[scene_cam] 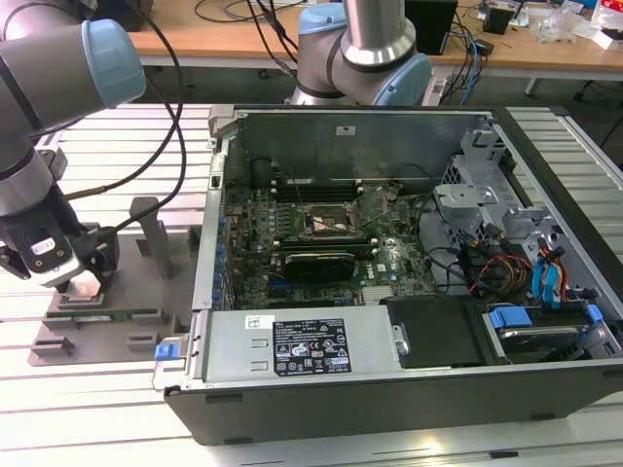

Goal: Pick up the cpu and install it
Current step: 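Pick up the cpu and move it towards the insertion slot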

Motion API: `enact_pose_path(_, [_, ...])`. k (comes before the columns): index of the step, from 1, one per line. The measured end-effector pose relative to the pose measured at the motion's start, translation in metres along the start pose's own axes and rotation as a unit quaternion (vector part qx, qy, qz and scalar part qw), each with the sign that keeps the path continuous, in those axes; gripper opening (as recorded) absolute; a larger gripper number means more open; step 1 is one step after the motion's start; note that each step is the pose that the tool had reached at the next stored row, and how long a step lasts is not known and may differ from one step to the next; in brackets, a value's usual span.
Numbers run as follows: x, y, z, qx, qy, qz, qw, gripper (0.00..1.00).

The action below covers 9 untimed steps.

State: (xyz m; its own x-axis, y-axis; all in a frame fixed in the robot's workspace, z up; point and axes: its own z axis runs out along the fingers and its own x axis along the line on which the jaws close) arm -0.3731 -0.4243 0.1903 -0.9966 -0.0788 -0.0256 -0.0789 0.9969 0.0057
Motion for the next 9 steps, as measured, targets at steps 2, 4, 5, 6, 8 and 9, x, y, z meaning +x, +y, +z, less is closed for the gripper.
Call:
enact_pose_path(2, [0.0,0.0,0.0,0.0,0.0,0.0,1.0,0.62])
enact_pose_path(4, [0.0001,0.0,0.0,0.0001,0.0002,0.0,1.0,0.55])
enact_pose_path(5, [0.0001,0.0,0.0001,0.0,0.0001,0.0,1.0,0.55])
enact_pose_path(6, [0.0,0.0,0.0002,0.0,0.0,0.0,1.0,0.55])
enact_pose_path(8, [0.0,0.0,0.0002,0.0,0.0001,0.0,1.0,0.55])
enact_pose_path(9, [0.0,0.0,0.0003,0.0,0.0,0.0,1.0,0.55])
